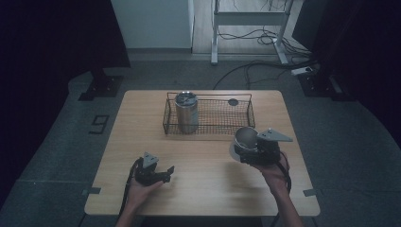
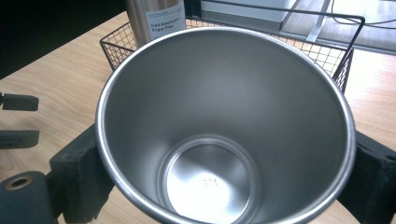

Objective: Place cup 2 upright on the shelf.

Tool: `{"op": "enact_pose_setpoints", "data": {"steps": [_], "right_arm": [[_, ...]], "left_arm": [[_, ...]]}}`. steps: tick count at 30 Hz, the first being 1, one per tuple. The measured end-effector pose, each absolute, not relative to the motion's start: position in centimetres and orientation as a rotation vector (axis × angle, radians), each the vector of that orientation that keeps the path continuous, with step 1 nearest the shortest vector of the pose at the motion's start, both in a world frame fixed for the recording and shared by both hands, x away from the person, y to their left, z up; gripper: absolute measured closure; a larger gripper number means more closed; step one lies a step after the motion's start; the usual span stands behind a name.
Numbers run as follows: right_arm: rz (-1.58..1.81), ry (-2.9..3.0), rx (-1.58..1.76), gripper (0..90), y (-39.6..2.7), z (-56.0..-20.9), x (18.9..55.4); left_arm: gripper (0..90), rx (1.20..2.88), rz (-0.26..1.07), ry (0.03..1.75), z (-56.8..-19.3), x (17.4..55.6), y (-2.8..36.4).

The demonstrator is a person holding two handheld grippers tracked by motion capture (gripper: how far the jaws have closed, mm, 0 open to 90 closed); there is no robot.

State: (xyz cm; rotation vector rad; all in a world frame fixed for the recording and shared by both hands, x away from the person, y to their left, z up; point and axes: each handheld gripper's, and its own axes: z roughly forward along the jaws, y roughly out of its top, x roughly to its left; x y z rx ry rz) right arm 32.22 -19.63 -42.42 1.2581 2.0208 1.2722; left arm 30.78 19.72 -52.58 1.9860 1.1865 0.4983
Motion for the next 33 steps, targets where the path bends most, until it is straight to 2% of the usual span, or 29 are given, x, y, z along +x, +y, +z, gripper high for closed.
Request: {"op": "enact_pose_setpoints", "data": {"steps": [33], "right_arm": [[1.263,2.023,1.223,7.5,-18.7,-39.3,36.1]], "left_arm": [[14.6,2.003,0.492,1.176,-52.7,30.6,19.4]]}}
